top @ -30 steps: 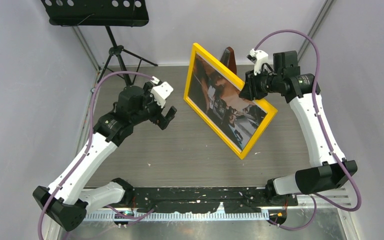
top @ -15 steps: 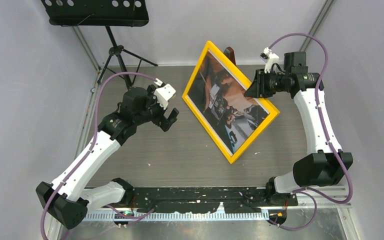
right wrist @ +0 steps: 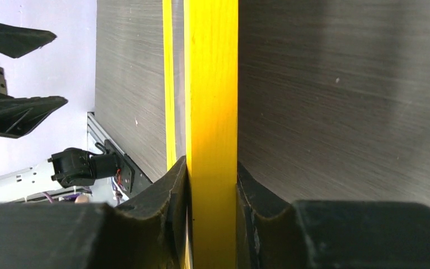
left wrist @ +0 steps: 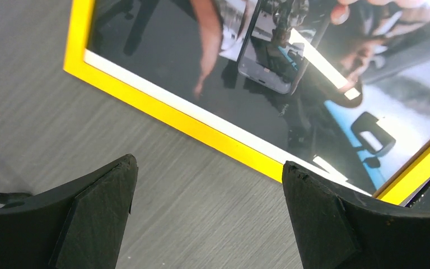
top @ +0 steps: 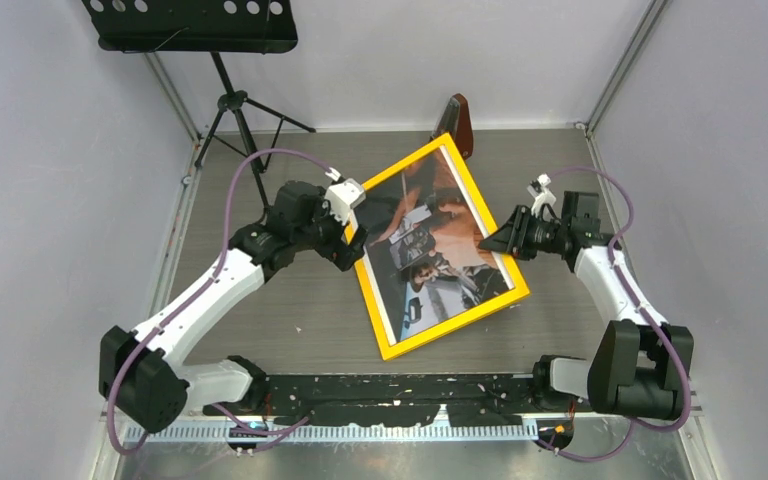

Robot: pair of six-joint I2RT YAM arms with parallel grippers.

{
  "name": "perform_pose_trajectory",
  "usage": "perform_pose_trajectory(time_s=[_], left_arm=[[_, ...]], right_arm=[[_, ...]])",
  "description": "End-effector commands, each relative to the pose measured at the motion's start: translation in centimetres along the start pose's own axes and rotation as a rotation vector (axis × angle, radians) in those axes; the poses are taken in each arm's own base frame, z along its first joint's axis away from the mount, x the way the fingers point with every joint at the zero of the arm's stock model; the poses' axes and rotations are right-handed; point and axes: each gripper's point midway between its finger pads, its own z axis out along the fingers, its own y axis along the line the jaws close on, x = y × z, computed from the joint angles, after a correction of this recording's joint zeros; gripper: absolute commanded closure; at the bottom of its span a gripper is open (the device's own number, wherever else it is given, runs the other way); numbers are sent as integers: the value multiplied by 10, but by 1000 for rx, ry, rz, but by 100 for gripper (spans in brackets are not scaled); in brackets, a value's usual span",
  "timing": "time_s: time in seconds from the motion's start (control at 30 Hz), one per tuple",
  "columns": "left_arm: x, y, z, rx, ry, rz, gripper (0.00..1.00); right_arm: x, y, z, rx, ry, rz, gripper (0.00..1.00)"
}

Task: Put the photo into the frame
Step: Turn over the photo frame at the center of the board.

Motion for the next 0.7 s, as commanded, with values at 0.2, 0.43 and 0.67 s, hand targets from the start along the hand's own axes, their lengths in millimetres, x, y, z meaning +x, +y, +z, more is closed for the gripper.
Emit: perform_pose_trajectory(time_s=[0.2,0.43,0.67], left_arm=[[69,1,46,-10,216,-242,0],[116,-6,72,64,394,-438,0],[144,-4,87,81,503,-599,0]], right_arm=[[-19,-34,13,45,-233,-118,82],[-6,-71,33,111,-167,-72,66],[8,-100,49,148,-70,-24,57]])
